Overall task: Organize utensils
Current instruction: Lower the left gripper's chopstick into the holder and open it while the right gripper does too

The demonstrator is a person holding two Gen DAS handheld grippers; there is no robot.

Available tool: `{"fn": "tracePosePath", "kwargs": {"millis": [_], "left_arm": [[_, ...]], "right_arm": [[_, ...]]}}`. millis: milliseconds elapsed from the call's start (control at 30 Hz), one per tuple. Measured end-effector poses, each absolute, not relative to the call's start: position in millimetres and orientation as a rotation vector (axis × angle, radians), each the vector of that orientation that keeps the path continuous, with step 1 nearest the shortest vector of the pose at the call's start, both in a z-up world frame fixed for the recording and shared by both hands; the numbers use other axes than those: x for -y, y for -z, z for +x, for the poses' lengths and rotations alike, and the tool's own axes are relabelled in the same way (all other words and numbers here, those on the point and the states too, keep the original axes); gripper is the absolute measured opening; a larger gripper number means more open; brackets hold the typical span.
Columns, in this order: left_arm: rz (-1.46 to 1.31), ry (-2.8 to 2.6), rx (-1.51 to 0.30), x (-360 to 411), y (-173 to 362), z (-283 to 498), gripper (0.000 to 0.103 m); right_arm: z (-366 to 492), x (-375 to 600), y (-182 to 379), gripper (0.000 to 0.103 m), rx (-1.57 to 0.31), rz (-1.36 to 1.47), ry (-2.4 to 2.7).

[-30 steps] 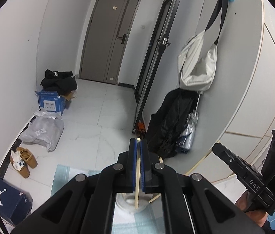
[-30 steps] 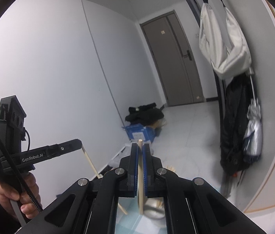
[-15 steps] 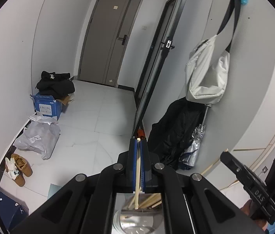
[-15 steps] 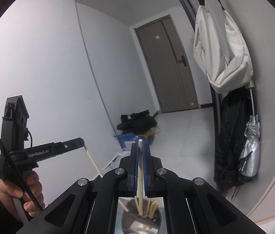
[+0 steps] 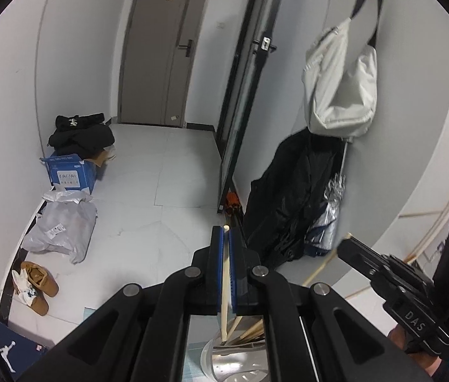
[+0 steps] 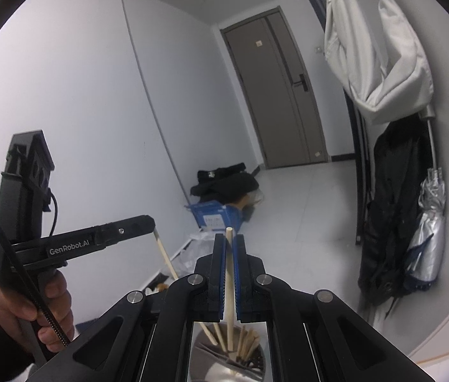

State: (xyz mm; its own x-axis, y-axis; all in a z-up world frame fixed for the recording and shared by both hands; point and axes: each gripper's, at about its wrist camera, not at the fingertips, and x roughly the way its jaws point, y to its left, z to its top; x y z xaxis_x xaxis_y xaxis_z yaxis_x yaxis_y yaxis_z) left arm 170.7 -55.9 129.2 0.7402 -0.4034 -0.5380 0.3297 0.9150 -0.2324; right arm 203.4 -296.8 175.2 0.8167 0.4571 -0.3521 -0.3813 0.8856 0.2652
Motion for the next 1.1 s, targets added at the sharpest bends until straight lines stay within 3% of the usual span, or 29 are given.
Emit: {"fn": "tracePosePath", "kwargs": {"millis": [1100], "left_arm": [[-0.153,0.484,-0.828,65.2,-64.9,173.2,0.0]], "right_arm": [[219.1,270.5,-77.9,0.005,-0.702,0.186,-0.515]]}}
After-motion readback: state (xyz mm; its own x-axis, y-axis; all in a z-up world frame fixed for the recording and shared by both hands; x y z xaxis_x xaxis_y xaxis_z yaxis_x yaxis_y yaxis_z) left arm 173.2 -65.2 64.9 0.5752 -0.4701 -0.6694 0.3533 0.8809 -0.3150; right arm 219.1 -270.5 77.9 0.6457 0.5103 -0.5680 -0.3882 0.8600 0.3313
